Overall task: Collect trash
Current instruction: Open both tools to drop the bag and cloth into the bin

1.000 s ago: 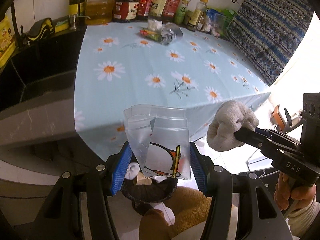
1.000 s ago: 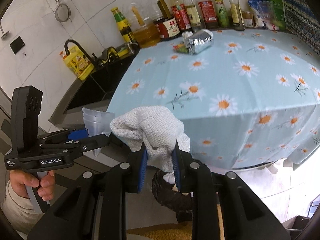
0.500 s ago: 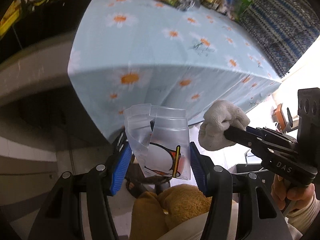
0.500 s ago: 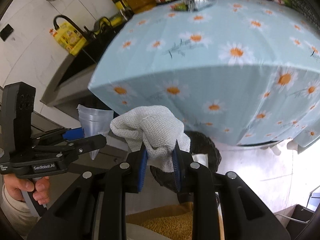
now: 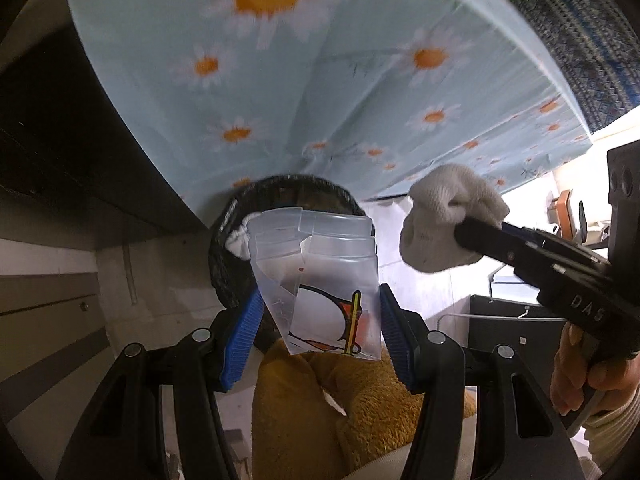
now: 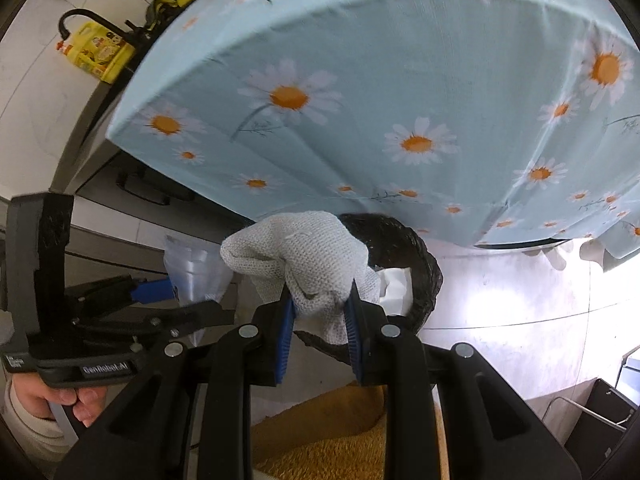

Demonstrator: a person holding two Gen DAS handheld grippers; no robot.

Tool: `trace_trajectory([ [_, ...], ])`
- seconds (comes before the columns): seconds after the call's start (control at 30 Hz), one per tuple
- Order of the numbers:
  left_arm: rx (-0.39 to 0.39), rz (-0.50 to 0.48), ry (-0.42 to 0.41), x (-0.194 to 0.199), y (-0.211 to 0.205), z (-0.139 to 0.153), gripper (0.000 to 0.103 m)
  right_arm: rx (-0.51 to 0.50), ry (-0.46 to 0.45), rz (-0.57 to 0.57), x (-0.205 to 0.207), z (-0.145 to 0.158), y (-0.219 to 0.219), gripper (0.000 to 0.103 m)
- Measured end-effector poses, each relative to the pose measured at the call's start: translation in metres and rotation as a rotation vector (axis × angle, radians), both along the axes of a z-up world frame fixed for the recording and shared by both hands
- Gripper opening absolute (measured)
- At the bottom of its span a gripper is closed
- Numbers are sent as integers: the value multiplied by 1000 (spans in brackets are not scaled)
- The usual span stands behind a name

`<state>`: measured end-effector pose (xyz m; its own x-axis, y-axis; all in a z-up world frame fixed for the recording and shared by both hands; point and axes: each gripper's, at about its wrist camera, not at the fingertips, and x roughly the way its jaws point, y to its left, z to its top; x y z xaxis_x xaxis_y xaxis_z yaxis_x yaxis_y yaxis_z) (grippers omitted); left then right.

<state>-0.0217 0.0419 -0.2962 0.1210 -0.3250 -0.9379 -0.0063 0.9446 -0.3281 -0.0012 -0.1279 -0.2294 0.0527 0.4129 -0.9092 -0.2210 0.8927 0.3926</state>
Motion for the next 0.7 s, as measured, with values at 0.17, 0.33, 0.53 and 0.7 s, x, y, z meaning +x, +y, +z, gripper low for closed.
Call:
trace_trajectory([
  [0.17,-16,8,41,4,-3,-15,55,18,6,-18,11,-8,-2,27],
  [0.33,-25,11,51,10,-1,-19,56,39,-13,-29,19,-3,-4,28],
  [0.53,-25,3,45,16,-4,-20,56,50,-21,-40,28,0,-5,28],
  [0.7,-37,26,65,17,-2,-22,69,61,-20,-48,33,3,-5,39],
])
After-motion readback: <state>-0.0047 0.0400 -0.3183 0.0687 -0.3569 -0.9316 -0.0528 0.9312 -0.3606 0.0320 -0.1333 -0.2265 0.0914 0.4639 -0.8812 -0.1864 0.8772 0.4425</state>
